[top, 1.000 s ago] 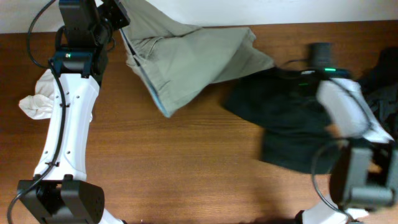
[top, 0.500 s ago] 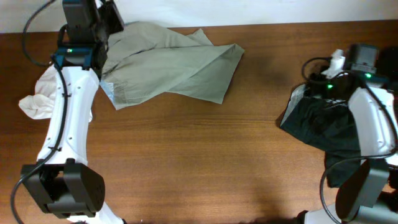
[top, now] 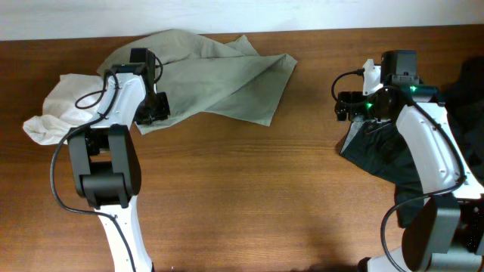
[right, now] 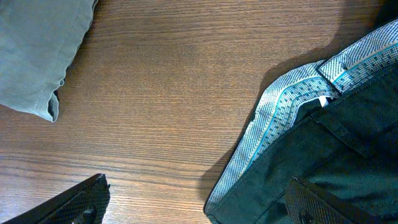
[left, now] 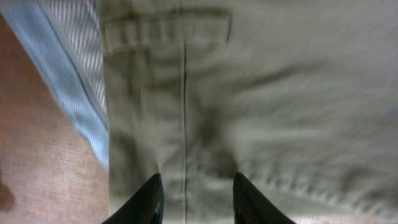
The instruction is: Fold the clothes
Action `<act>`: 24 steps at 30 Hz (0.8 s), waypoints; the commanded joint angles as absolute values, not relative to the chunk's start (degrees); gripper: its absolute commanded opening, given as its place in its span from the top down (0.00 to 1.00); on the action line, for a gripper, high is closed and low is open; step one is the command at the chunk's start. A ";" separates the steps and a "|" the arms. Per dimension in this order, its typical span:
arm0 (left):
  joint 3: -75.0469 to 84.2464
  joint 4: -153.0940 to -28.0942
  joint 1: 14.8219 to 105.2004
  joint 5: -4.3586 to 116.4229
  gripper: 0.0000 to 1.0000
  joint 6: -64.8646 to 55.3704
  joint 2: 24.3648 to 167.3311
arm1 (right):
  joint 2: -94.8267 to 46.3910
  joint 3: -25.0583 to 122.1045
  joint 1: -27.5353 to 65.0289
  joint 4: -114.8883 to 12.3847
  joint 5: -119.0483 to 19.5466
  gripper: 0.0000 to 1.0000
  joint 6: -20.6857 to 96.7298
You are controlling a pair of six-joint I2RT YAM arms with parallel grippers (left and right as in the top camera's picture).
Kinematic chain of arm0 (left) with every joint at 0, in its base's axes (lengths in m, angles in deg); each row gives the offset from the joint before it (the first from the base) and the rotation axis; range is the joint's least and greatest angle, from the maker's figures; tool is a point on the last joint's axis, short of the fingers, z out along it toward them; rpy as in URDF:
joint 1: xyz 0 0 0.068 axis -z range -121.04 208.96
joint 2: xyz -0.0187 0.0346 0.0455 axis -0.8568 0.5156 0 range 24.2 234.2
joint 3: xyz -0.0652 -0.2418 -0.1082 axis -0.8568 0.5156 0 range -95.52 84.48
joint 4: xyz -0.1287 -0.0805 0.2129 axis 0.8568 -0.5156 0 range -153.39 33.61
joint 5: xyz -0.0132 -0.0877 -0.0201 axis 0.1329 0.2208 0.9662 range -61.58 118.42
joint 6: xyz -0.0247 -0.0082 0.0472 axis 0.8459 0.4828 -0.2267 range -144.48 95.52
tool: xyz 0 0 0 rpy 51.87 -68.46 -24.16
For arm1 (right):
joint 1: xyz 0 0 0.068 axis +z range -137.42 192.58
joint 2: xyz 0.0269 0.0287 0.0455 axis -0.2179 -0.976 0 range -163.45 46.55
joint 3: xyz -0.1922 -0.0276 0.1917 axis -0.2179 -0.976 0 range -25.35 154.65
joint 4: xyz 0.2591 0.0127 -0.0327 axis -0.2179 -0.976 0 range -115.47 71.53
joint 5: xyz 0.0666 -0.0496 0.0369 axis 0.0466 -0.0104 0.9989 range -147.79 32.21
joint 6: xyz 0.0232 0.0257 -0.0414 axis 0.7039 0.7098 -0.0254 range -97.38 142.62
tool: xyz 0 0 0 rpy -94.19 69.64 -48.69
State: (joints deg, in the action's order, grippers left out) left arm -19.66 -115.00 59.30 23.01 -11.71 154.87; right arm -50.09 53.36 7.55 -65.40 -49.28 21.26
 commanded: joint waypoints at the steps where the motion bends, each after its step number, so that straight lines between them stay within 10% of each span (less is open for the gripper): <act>1: -19.81 -118.39 59.26 19.40 0.64 -12.15 155.46 | -50.30 53.50 7.70 -65.54 -48.95 0.05 21.32; 6: -19.84 -118.73 58.60 17.45 0.13 -8.85 155.33 | -50.30 53.43 7.70 -65.62 -49.00 0.05 21.30; 9: -19.57 -120.26 57.92 17.67 0.06 -7.01 155.46 | -50.30 53.41 7.70 -65.64 -49.39 0.05 21.30; 12: -15.29 -115.89 57.95 20.51 0.36 -6.99 155.51 | -50.30 53.41 7.70 -65.67 -49.37 0.05 21.32; 13: -13.87 -114.47 57.95 22.26 0.81 -6.99 155.51 | -50.30 53.41 7.70 -65.69 -49.37 0.05 21.32; 14: -13.87 -114.74 57.99 23.22 1.00 -7.01 155.51 | -50.30 53.41 7.70 -65.71 -49.39 0.05 21.32; 18: -13.87 -130.03 58.03 27.60 1.00 -8.30 155.44 | -50.30 53.41 7.70 -65.67 -49.08 0.19 21.32; 24: -10.94 -139.98 60.44 26.81 1.00 -15.01 153.10 | -50.83 53.41 9.93 -61.27 -37.19 0.05 23.53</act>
